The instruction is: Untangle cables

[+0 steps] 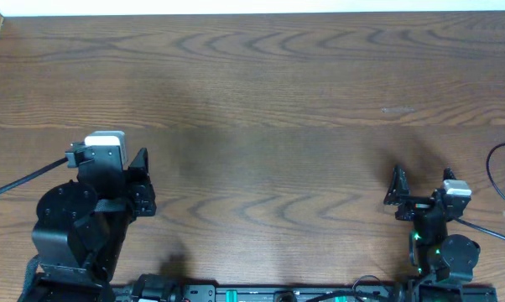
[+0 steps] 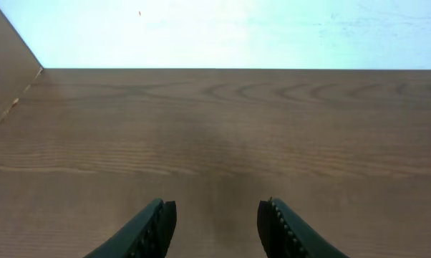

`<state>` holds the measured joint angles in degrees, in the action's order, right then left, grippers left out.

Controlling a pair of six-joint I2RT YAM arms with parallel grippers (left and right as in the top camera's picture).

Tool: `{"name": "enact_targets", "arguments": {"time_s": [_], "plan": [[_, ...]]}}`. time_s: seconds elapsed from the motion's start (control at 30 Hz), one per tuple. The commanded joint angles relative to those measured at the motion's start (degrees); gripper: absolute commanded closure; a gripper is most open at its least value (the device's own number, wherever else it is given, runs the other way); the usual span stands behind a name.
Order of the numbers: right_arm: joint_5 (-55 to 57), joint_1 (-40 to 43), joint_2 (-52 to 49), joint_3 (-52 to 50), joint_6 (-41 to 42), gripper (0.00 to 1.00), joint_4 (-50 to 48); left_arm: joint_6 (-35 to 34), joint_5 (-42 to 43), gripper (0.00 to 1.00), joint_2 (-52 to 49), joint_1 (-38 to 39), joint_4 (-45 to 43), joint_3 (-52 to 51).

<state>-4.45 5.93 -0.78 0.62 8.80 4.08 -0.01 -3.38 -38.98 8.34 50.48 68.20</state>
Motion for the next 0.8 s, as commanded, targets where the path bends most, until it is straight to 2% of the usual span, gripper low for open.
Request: {"name": "enact_targets", "arguments": {"time_s": [0.0, 0.33, 0.57, 0.77], "plan": [[-0.39, -2.34, 0.50, -0.26, 0.81, 0.01, -0.04, -0.17, -0.74, 0.58, 0.22, -0.17, -0.74, 0.66], [-0.39, -2.56, 0.48, -0.26, 0.81, 0.01, -0.02, -4.55, -0.07, 0.59, 3.69, -0.17, -3.78, 0.46], [-0.39, -2.56, 0.48, -0.26, 0.81, 0.01, -0.02, -9.14, -0.09, 0.58, 10.86, -0.17, -5.11, -2.19], [-0.39, -2.56, 0.48, -0.26, 0.81, 0.01, -0.02, -12.92, -0.07, 0.52, 18.71, -0.17, -3.34, -6.08]]}}
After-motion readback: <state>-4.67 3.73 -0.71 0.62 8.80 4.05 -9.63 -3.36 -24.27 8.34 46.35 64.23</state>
